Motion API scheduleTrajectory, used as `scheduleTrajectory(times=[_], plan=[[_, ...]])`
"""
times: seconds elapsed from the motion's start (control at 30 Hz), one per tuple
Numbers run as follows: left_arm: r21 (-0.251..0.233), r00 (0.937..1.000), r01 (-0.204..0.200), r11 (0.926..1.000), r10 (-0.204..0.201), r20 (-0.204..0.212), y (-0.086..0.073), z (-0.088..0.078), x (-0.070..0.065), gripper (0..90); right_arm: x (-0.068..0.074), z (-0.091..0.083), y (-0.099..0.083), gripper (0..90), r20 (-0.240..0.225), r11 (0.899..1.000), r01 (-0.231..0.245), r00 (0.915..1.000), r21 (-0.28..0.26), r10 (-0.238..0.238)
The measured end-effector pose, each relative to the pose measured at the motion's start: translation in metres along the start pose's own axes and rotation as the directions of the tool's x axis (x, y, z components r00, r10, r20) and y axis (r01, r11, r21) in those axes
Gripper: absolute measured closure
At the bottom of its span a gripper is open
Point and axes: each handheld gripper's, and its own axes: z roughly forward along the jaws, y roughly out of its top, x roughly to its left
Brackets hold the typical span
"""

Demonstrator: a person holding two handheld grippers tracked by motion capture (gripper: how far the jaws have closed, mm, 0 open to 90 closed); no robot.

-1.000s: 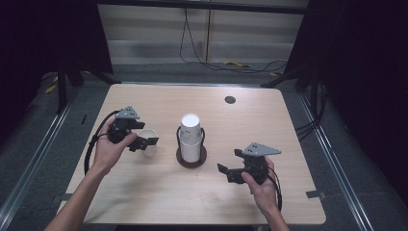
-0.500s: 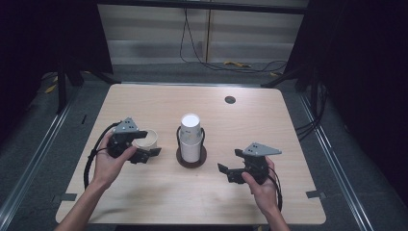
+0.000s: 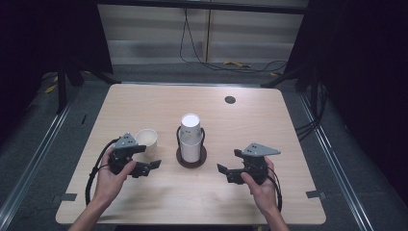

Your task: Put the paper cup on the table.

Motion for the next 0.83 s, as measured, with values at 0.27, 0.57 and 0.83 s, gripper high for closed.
scheduleTrajectory(times=[0.27, 0.57, 0.83], plan=[[0.003, 0.9997, -0.006, 1.0000, 0.006, 0.024, -0.017, -0.002, -0.009, 16.3, 0.002, 0.002, -0.003, 14.9, 0.002, 1.000, 0.004, 1.0000, 0.013, -0.004], [-0.009, 0.9998, -0.020, 0.9998, 0.020, 0.007, -0.037, 0.001, -0.011, 16.3, 0.004, 0.004, -0.005, 14.9, -0.002, 1.000, 0.010, 1.0000, 0.019, -0.010], [-0.023, 0.9991, -0.027, 0.9994, 0.027, 0.032, -0.042, -0.003, -0.013, 16.3, 0.003, 0.007, -0.008, 14.8, -0.005, 0.999, 0.005, 1.0000, 0.032, -0.005]])
